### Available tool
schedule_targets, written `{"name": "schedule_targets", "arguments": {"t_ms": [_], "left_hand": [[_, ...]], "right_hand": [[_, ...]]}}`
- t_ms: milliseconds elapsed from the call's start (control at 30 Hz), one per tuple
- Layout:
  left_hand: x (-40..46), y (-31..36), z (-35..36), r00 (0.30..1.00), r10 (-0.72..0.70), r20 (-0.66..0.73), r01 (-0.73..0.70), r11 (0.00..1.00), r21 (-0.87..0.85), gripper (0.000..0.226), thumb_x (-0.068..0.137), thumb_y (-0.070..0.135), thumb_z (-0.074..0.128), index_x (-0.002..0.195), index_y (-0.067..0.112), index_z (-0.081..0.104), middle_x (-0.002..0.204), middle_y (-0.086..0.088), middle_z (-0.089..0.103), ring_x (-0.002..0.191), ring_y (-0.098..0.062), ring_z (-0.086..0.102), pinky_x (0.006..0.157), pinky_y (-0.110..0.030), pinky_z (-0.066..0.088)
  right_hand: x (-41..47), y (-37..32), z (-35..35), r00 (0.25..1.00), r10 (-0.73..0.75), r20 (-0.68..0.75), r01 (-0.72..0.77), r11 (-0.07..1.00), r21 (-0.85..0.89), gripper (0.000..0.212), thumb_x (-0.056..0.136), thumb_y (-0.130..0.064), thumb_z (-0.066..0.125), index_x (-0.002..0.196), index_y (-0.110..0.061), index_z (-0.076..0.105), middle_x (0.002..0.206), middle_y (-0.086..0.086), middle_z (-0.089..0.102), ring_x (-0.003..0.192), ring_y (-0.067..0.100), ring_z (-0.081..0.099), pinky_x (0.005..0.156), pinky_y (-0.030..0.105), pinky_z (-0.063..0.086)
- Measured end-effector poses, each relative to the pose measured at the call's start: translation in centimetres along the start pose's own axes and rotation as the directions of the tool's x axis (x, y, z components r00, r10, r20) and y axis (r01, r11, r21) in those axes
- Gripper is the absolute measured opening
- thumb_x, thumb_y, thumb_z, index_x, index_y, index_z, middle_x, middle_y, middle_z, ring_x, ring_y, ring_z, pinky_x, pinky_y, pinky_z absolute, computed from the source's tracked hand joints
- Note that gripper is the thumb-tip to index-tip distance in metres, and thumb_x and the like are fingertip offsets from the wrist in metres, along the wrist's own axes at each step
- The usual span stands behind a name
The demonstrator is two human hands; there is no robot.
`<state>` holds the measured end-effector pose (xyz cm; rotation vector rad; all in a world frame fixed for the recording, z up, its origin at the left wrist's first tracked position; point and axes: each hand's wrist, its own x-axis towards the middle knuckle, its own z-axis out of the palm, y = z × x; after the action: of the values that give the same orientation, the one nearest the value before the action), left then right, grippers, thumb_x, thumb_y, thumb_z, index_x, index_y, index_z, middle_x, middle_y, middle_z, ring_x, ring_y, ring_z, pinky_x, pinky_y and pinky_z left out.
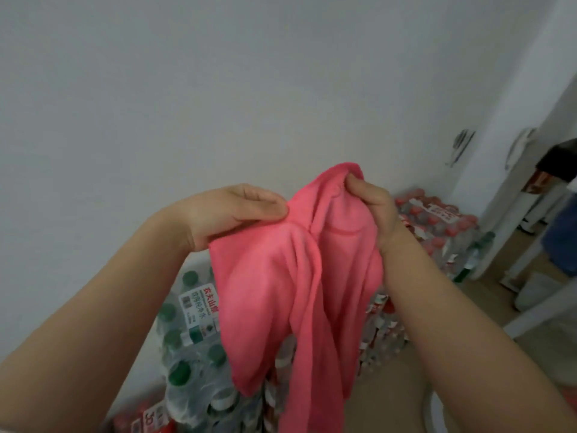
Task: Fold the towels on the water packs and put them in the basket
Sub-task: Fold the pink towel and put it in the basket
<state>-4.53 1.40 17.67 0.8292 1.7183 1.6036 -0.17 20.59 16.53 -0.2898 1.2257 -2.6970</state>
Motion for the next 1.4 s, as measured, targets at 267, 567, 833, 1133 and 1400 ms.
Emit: {"name": "schedule_targets", "arguments": {"t_ms": [267,567,833,1133,1400], "left_hand": [[-0.7,-0.9,4.9,0.976,0.04,-0.212,-0.046,0.999,-0.022,0.04,0.097,0.039,0.037,0.117,0.015,0.06,0.119,-0.009,0.065,0.113,-0.025,0.06,0.097,-0.039,0.047],[-1.6,-4.1,6.1,0.996,0.001,0.089,-0.004,1.0,0.031,0.025,0.056,0.026,0.085,0.077,0.017,0.075,0.08,0.0,0.074,0.073,-0.012,0.07,0.064,-0.023,0.057],[0.4,-5.5,4.0,0.998,0.0,-0.056,-0.02,0.933,-0.36,0.054,0.023,0.039,0.091,0.07,0.015,0.077,0.078,-0.001,0.075,0.071,-0.013,0.071,0.06,-0.023,0.056],[12.1,-4.5,-0.8,0.864,-0.092,-0.494,-0.207,0.83,-0.517,0.034,0.086,0.01,0.05,0.06,0.009,0.072,0.059,-0.003,0.069,0.055,-0.013,0.065,0.054,-0.021,0.055],[24.5,-10.6,-1.7,0.825,-0.248,-0.508,0.055,0.929,-0.365,0.025,0.083,-0.007,0.051,0.089,0.016,0.059,0.085,-0.004,0.064,0.075,-0.015,0.06,0.066,-0.023,0.055]], "right_hand": [[-4.4,2.1,1.5,0.985,0.053,-0.164,-0.058,0.998,-0.028,0.039,0.087,-0.022,0.046,0.068,-0.004,0.075,0.072,0.005,0.074,0.068,0.012,0.071,0.063,0.022,0.057],[-8.3,1.7,2.0,0.945,-0.131,-0.298,0.132,0.991,-0.017,0.046,0.084,-0.029,0.045,0.052,-0.01,0.071,0.054,-0.001,0.067,0.051,0.007,0.066,0.049,0.018,0.052],[-7.3,0.7,-3.8,0.867,-0.32,-0.382,0.324,0.944,-0.055,0.013,0.036,-0.014,0.071,0.048,-0.008,0.07,0.053,0.001,0.068,0.049,0.01,0.065,0.046,0.017,0.05],[3.4,-2.9,-13.8,0.9,-0.183,-0.396,0.163,0.983,-0.083,0.032,0.087,-0.006,0.04,0.095,-0.016,0.069,0.074,-0.002,0.073,0.069,0.009,0.069,0.066,0.017,0.055],[10.8,-3.2,-26.6,0.64,-0.5,-0.584,-0.477,0.337,-0.812,0.035,0.079,-0.001,0.054,0.112,-0.008,0.061,0.114,0.017,0.059,0.106,0.028,0.054,0.096,0.033,0.04]]}}
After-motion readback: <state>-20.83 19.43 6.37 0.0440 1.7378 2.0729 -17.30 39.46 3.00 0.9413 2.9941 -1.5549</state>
